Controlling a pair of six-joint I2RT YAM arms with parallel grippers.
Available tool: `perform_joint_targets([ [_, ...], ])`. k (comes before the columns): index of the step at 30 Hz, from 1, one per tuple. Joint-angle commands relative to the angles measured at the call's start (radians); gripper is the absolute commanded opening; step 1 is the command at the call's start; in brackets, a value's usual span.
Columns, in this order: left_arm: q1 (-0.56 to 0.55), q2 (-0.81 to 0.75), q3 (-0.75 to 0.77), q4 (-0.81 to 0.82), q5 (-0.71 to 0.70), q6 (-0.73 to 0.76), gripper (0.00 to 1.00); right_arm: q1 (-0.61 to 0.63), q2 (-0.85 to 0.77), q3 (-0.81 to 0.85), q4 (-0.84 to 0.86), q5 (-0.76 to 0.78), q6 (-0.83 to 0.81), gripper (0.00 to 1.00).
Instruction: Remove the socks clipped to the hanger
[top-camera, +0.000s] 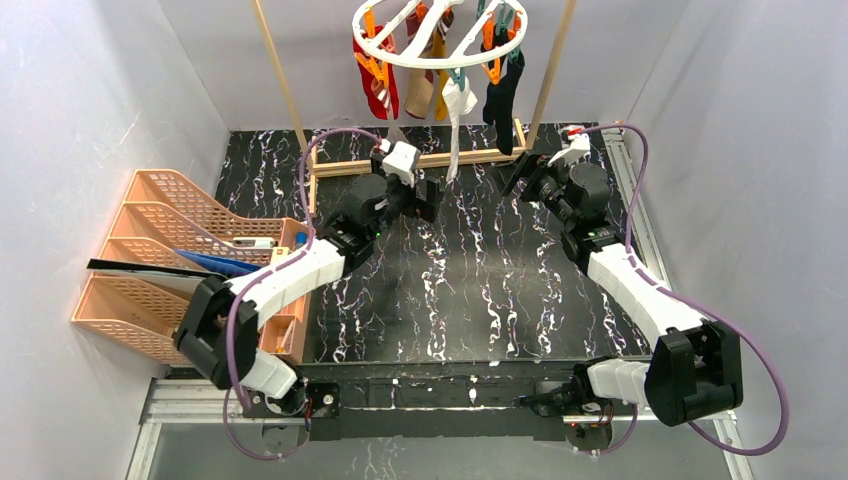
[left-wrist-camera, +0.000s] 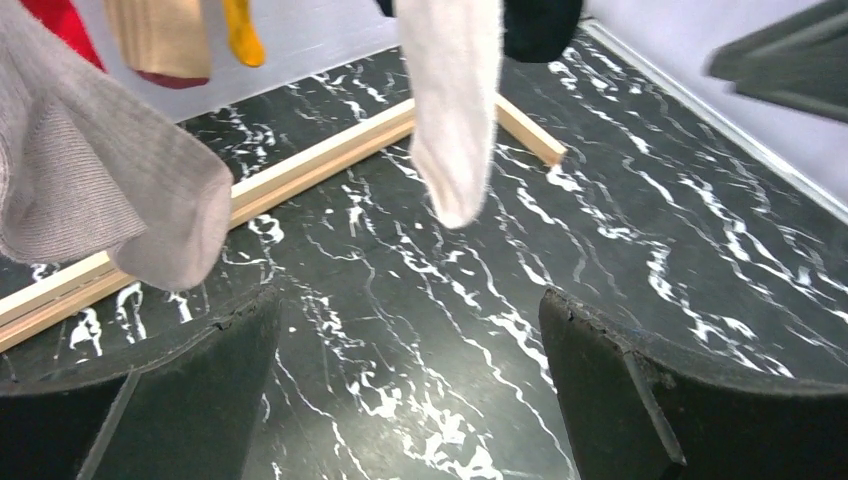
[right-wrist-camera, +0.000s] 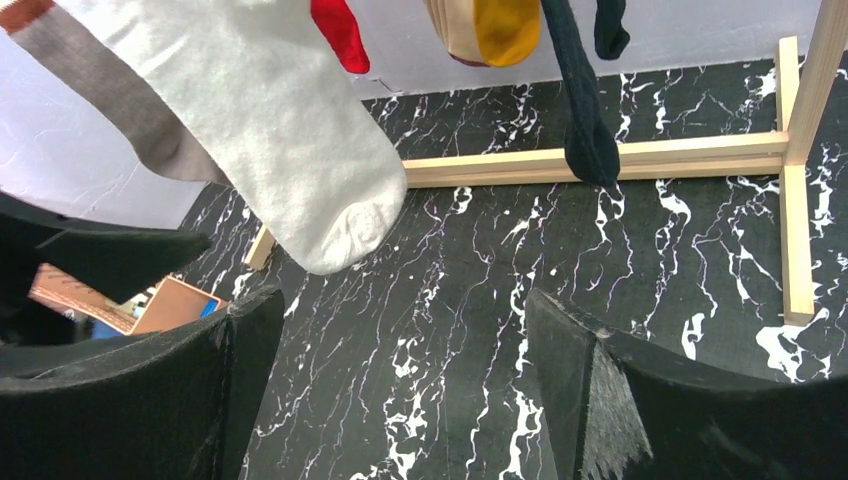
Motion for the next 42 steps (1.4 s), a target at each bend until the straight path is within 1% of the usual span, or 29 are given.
perform_joint_targets([
  [1, -0.014, 0.071, -0.012, 0.217, -0.161, 0.051, 0.98, -0.003, -0.037, 0.01, 0.067, 0.01, -0.028, 0.98],
  [5, -0.023, 0.169, 0.022, 0.294, -0.128, 0.039, 0.98, -0.003, -0.024, 0.02, 0.067, 0.01, -0.033, 0.98],
  [10, -0.03, 0.248, 0.07, 0.359, -0.092, 0.019, 0.98, -0.004, -0.018, 0.031, 0.063, 0.011, -0.042, 0.98],
  [15, -0.031, 0.284, 0.122, 0.367, -0.054, 0.011, 0.98, -0.004, -0.014, 0.031, 0.058, 0.017, -0.049, 0.98],
  [27, -0.03, 0.347, 0.218, 0.376, -0.072, -0.005, 0.97, -0.003, 0.007, 0.047, 0.052, -0.003, -0.04, 0.98],
  [32, -0.031, 0.385, 0.261, 0.372, -0.107, -0.028, 0.87, -0.004, 0.002, 0.048, 0.051, 0.002, -0.039, 0.98],
  [34, -0.032, 0.4, 0.279, 0.368, -0.108, -0.03, 0.81, -0.003, 0.002, 0.05, 0.048, 0.001, -0.039, 0.98],
  [36, -0.03, 0.411, 0.291, 0.367, -0.103, -0.031, 0.71, -0.003, 0.003, 0.052, 0.044, 0.001, -0.041, 0.98],
  [37, -0.031, 0.415, 0.295, 0.365, -0.101, -0.031, 0.61, -0.003, 0.002, 0.054, 0.043, 0.001, -0.042, 0.98],
  [39, -0.031, 0.421, 0.299, 0.363, -0.101, -0.031, 0.49, -0.003, 0.003, 0.057, 0.039, -0.001, -0.044, 0.98],
  [42, -0.031, 0.425, 0.305, 0.358, -0.104, -0.028, 0.41, -0.003, 0.003, 0.06, 0.038, -0.003, -0.046, 0.98],
])
